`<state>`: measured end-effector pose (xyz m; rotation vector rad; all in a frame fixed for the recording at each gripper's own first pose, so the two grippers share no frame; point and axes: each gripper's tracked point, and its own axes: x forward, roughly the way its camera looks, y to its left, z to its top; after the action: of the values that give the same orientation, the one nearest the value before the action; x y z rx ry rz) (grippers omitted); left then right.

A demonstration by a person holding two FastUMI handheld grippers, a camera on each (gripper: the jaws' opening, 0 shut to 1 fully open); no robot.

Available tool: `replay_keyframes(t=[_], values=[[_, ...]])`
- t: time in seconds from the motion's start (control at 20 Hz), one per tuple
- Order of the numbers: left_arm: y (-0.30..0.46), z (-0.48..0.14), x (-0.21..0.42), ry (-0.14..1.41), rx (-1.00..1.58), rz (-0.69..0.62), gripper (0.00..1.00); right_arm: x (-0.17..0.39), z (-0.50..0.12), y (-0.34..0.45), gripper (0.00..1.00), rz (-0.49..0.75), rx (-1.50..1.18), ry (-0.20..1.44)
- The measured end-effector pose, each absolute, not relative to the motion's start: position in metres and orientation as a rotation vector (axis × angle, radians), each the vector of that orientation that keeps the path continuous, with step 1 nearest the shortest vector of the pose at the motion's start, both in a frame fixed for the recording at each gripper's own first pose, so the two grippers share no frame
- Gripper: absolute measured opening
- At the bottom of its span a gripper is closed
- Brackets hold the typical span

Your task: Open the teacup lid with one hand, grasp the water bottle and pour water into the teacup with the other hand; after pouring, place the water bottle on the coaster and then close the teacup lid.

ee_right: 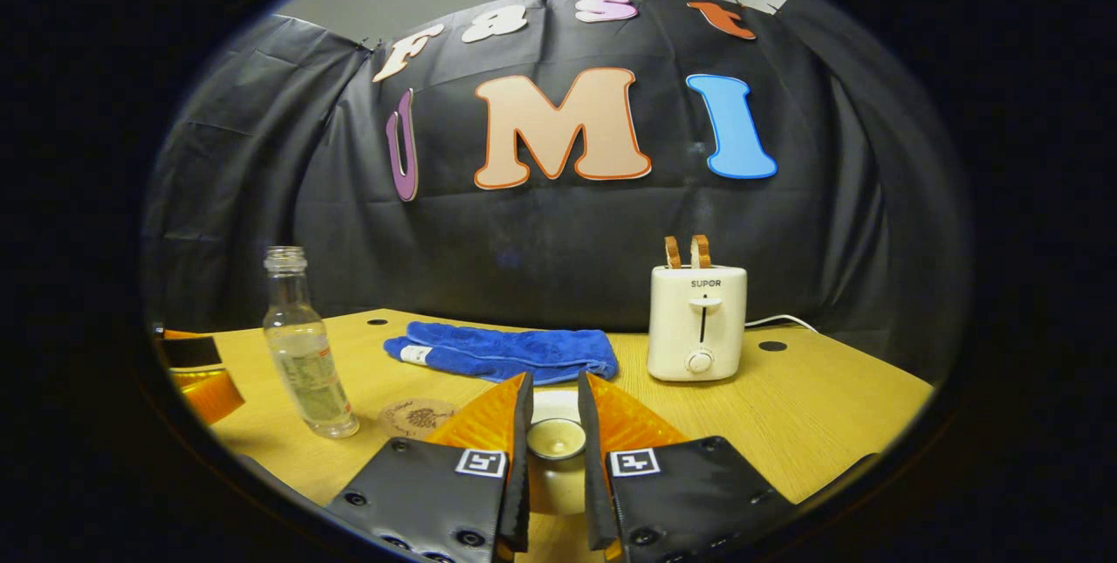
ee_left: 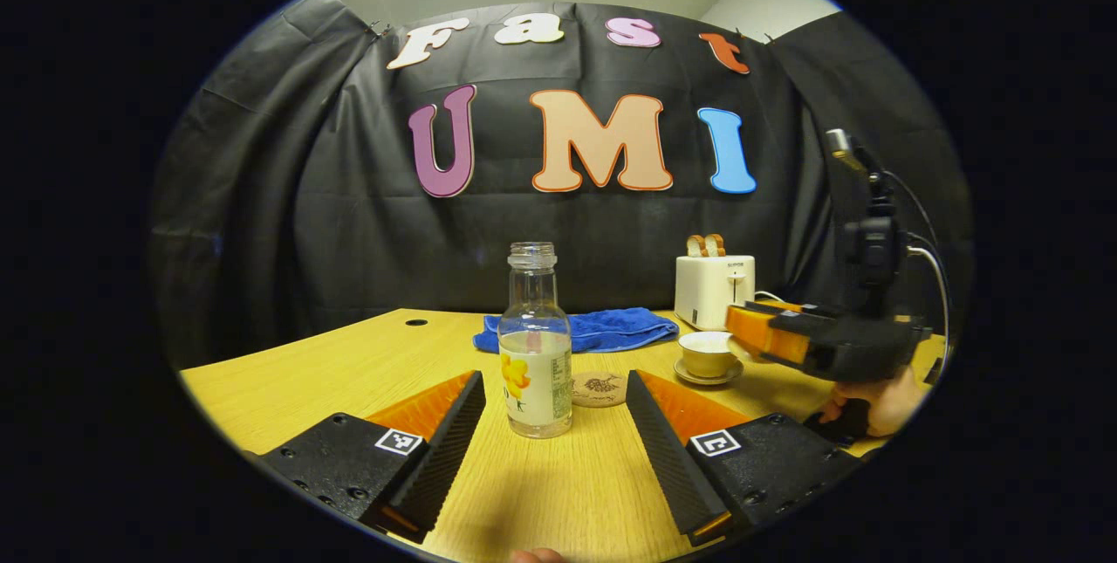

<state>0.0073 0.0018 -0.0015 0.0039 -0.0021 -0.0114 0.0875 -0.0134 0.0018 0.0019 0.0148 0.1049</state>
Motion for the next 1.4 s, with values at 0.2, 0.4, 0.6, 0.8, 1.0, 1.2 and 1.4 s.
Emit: replay_keyframes(t=[0.2,0.4,0.6,0.8,1.0,1.2,1.4], values=[[0.007,-0.002,0.027,-0.003,0.005,0.003,0.95,0.055,0.004,-0.024,0.29,0.108,0.003,0.012],[0.013,-0.003,0.053,0.002,0.005,0.024,0.95,0.048,0.005,-0.026,0.29,0.113,0.003,0.014],[0.018,-0.004,0.083,0.004,0.006,0.035,0.95,0.048,0.004,-0.026,0.29,0.113,0.004,0.014],[0.018,-0.004,0.11,0.006,0.005,0.023,0.95,0.048,0.005,-0.026,0.29,0.113,0.003,0.014],[0.017,-0.005,0.126,0.01,0.006,0.006,0.72,0.048,0.005,-0.026,0.29,0.112,0.003,0.014],[0.019,-0.005,0.13,0.01,0.004,0.007,0.66,0.048,0.005,-0.026,0.29,0.112,0.003,0.014],[0.015,-0.005,0.131,0.014,0.011,-0.002,0.66,0.045,0.005,-0.03,0.29,0.101,0.002,0.015]])
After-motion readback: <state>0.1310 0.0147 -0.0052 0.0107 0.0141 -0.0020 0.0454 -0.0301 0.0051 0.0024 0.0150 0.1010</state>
